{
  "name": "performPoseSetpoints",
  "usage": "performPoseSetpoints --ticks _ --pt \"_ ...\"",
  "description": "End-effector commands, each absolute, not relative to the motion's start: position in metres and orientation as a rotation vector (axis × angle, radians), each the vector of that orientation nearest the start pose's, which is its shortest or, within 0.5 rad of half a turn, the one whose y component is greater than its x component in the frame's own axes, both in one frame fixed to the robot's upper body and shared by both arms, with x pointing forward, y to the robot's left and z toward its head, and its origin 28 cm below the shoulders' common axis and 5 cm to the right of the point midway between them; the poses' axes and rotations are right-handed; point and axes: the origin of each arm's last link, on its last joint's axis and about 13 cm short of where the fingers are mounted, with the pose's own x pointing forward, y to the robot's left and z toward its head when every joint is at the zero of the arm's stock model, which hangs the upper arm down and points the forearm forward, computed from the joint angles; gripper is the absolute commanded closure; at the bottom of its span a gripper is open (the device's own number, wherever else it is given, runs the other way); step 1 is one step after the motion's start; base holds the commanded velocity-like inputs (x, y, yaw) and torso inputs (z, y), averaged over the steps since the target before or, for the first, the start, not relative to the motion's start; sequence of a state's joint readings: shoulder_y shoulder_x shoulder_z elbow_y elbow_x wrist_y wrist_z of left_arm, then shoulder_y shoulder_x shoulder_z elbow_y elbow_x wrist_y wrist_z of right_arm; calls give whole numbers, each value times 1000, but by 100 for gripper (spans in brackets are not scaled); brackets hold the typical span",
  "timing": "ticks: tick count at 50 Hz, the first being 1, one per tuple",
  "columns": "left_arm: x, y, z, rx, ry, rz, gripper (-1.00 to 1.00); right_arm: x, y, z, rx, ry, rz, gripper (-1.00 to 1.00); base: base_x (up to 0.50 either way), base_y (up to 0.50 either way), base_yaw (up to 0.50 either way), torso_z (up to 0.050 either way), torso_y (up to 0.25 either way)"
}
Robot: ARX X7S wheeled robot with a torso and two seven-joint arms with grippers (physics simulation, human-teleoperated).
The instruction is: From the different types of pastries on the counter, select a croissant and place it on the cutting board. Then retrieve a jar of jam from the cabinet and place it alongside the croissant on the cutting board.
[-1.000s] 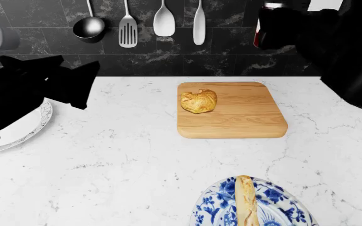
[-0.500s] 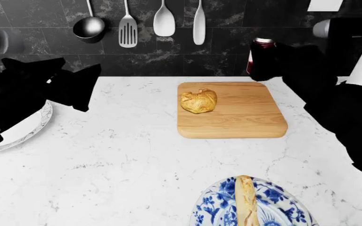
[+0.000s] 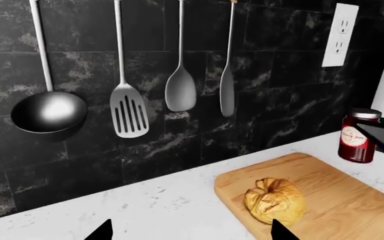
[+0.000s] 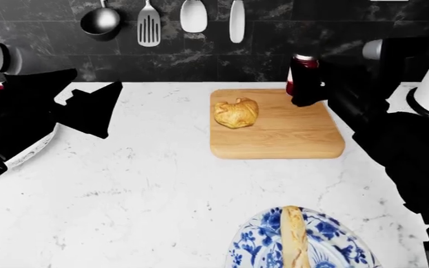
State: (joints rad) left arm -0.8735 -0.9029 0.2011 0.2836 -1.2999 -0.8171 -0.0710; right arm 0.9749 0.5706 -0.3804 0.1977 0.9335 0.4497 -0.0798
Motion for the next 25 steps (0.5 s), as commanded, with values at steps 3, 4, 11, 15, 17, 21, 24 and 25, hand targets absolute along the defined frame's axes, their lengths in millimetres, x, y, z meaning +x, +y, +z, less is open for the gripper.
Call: performPoseSetpoints --ticks 3,4,11,15,17,21,24,25 --pt "261 313 272 -9 -9 -471 -100 348 -182 234 111 -117 394 100 0 0 0 0 -136" --pt "261 313 272 -10 -10 -470 -100 348 -182 234 108 -114 395 100 0 0 0 0 -117" --pt "261 314 274 -23 -15 -466 -100 346 -184 237 87 -102 390 100 0 0 0 0 -7" --pt "260 314 274 -25 -17 -465 -100 345 -185 237 74 -96 390 100 0 0 0 0 0" --pt "260 314 275 -27 -18 -467 -100 345 -186 236 66 -91 389 100 0 0 0 0 0" --pt "260 314 275 -31 -19 -467 -100 345 -186 233 56 -81 389 100 0 0 0 0 0" --pt "260 314 275 -33 -18 -467 -100 344 -185 231 58 -70 394 100 0 0 0 0 0" --pt "260 314 275 -33 -18 -467 -100 344 -185 229 58 -64 396 100 0 0 0 0 0"
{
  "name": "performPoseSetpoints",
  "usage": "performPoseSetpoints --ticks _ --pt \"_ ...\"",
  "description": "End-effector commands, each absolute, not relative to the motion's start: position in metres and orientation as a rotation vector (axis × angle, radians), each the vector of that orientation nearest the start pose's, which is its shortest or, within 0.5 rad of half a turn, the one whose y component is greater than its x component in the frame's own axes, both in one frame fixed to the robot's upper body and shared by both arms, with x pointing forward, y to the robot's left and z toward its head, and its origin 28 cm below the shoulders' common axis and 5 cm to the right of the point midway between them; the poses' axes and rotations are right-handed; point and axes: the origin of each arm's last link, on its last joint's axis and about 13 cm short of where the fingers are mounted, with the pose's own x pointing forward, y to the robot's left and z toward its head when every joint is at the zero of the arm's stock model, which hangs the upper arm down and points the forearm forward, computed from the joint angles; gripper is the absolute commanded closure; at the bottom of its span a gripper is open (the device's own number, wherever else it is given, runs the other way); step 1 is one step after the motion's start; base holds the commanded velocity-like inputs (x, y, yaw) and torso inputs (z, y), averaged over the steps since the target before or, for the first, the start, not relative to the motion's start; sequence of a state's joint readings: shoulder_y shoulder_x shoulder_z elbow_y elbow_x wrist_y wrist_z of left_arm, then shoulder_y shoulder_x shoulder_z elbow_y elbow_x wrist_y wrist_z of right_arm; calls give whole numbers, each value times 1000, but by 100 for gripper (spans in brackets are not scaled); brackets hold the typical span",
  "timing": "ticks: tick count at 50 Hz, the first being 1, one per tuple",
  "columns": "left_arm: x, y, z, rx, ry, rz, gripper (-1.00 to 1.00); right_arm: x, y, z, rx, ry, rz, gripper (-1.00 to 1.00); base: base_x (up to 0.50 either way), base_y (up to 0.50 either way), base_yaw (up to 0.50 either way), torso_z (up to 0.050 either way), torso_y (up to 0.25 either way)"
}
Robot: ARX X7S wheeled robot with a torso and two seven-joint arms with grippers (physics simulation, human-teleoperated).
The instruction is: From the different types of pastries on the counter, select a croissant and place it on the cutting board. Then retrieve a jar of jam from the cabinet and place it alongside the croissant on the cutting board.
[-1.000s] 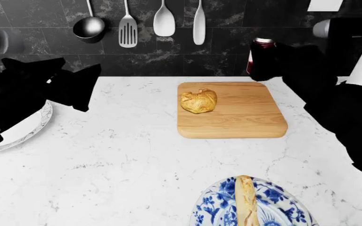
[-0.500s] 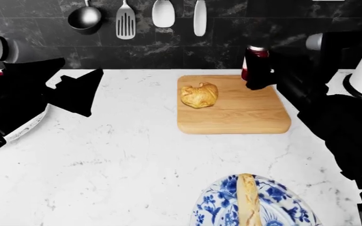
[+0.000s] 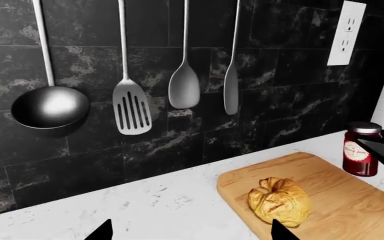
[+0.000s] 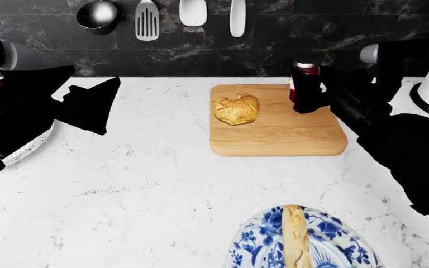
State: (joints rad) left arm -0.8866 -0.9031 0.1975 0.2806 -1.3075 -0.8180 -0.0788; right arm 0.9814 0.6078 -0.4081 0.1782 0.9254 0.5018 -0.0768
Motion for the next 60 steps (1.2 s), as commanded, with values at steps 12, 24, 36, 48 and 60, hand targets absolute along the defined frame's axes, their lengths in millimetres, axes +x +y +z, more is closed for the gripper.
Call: performPoseSetpoints --ticks 12,24,36,48,60 --pt "261 315 274 -38 -17 -463 -100 346 -184 217 81 -15 402 100 0 0 0 0 0" --pt "261 314 274 -40 -15 -463 -100 346 -185 210 82 11 390 100 0 0 0 0 0" --pt "261 314 274 -43 -12 -461 -100 346 -186 205 76 28 384 100 0 0 0 0 1" --pt "262 315 274 -45 -12 -460 -100 346 -185 202 61 45 389 100 0 0 0 0 0" --pt "262 314 276 -44 -16 -461 -100 345 -187 199 47 54 380 100 0 0 0 0 1"
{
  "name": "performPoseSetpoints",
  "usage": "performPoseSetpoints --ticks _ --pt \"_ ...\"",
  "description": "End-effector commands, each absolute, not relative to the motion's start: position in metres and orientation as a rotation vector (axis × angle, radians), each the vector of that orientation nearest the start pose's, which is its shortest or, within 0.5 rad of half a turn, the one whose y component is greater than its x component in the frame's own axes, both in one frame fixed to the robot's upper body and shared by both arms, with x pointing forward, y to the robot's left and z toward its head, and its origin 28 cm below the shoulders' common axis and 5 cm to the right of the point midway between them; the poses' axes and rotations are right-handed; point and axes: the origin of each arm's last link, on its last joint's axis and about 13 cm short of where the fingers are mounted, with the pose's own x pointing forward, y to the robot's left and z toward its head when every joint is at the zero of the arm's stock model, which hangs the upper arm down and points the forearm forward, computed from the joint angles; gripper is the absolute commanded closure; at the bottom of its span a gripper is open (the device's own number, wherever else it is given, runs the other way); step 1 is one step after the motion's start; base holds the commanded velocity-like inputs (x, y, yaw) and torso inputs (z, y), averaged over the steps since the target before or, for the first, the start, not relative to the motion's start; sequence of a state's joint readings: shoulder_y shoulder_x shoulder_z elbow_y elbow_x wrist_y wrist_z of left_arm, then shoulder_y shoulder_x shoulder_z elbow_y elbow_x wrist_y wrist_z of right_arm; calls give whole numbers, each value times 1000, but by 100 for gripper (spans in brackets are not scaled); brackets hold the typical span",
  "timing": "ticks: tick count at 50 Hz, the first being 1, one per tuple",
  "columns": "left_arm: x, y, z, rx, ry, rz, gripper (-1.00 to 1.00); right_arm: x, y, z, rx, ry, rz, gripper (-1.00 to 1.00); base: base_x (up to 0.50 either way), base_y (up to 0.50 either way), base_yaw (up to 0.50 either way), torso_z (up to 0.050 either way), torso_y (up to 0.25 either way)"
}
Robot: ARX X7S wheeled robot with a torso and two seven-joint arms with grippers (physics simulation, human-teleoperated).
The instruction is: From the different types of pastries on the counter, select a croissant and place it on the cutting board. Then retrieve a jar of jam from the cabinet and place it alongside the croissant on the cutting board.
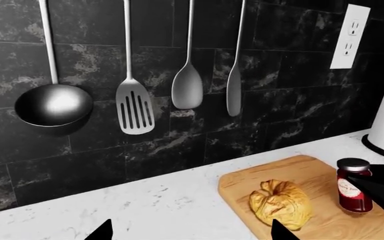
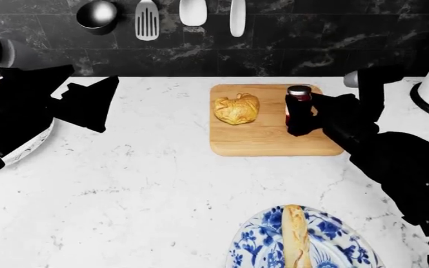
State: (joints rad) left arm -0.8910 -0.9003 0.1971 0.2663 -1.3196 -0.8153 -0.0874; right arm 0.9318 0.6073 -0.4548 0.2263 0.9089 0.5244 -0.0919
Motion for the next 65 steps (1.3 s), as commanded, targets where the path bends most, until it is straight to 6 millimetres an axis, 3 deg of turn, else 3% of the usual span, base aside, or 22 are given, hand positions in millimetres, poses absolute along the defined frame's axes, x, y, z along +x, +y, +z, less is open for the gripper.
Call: performPoseSetpoints --ticks 1,19,20,38,49,60,65 --pt "262 314 276 -44 -16 -461 -100 345 -188 199 46 55 379 100 0 0 0 0 0" --pt "262 314 276 -47 -17 -460 -100 344 -190 193 23 72 373 100 0 0 -1 0 0" --pt "262 314 276 -46 -17 -460 -100 344 -190 194 22 71 373 -100 -10 0 0 0 0" --pt "262 314 276 -47 -18 -459 -100 342 -190 205 17 49 383 -100 0 0 0 0 0" --pt "261 314 277 -44 -19 -458 -100 332 -192 229 15 -11 400 -100 0 0 0 0 0" --pt "260 317 286 -33 -34 -449 -100 293 -202 270 -32 -121 436 -100 0 0 0 0 0" --pt "259 319 289 -34 -46 -437 -100 270 -209 277 -27 -174 448 -100 0 0 0 0 0"
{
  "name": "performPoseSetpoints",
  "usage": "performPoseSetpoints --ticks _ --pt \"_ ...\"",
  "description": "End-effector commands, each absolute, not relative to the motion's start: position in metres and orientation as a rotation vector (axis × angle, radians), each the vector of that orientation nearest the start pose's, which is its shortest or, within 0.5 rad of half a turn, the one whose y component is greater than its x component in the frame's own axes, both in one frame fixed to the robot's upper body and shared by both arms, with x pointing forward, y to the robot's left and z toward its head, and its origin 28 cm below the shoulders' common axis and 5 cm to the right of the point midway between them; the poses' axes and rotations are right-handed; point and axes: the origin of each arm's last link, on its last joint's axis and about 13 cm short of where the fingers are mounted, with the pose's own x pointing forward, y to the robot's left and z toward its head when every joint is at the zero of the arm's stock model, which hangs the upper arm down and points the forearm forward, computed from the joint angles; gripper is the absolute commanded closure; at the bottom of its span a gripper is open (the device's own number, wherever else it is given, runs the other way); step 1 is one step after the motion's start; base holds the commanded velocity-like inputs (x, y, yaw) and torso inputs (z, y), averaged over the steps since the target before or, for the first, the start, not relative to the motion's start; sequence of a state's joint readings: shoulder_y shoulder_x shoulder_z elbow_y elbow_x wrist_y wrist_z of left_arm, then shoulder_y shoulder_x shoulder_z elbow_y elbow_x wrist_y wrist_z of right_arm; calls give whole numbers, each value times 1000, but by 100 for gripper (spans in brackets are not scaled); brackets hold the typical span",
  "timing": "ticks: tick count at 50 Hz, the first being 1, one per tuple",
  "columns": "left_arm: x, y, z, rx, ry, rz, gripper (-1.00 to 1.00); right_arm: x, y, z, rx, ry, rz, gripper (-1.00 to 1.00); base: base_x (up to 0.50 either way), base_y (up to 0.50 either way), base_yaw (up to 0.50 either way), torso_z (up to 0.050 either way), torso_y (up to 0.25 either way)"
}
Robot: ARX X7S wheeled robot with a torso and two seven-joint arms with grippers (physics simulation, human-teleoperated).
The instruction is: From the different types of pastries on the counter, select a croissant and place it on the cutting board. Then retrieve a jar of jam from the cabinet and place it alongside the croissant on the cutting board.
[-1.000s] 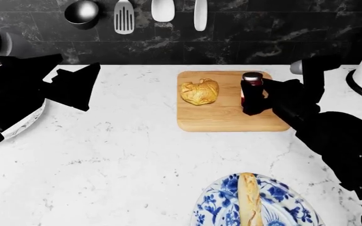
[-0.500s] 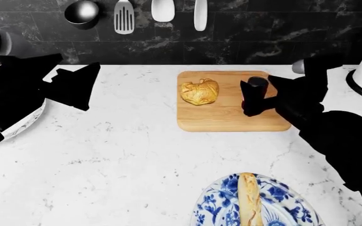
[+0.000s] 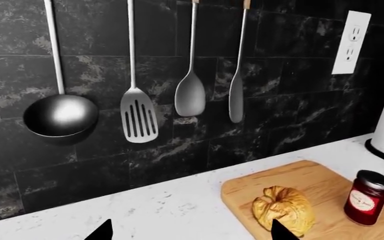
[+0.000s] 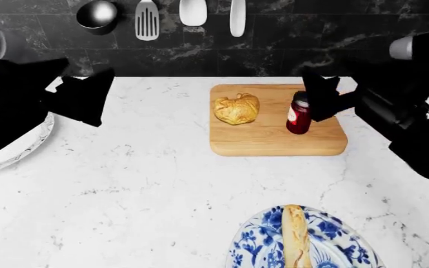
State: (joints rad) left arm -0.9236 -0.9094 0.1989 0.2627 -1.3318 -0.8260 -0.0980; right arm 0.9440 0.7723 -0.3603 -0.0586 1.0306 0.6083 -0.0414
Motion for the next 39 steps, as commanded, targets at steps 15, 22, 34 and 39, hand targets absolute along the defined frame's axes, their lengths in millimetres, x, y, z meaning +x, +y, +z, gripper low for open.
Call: performPoseSetpoints --ticks 15,22,34,39 --pt "248 329 296 -42 -79 -382 -100 189 -225 294 -30 -348 443 -100 0 0 0 0 0" --pt "235 334 306 -39 -142 -328 -100 167 -238 292 45 -485 309 -100 0 0 0 0 0" --pt "214 339 320 -45 -262 -269 -100 155 -233 292 99 -700 134 -100 0 0 0 0 0" --pt "206 345 325 -61 -316 -216 -100 148 -232 298 94 -737 129 -100 0 0 0 0 0"
